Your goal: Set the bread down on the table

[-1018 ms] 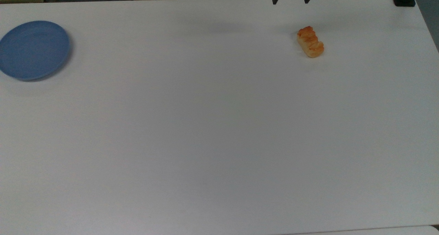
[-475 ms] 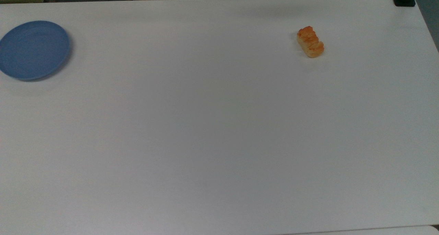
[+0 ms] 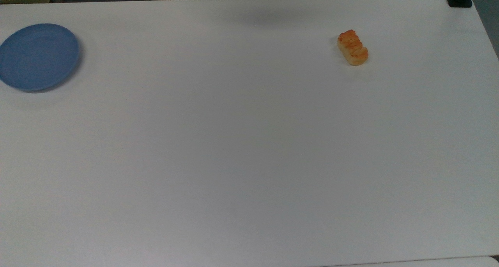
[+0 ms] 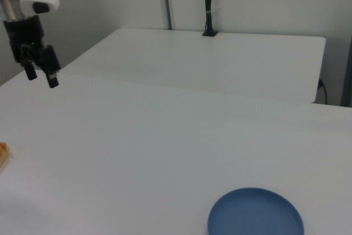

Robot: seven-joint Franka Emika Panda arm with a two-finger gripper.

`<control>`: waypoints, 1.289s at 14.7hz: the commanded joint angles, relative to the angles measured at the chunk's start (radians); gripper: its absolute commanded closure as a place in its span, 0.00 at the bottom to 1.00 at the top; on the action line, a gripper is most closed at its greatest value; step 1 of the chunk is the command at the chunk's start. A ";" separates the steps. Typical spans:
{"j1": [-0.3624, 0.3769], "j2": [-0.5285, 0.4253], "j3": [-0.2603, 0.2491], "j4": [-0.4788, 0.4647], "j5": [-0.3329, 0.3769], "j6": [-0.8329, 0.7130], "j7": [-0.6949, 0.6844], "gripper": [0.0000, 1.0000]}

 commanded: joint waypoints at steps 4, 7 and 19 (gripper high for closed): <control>-0.012 0.132 -0.025 0.058 0.051 0.154 -0.245 0.00; -0.044 0.177 -0.025 0.065 0.051 0.207 -0.384 0.00; -0.070 0.181 -0.025 0.095 0.068 0.191 -0.466 0.00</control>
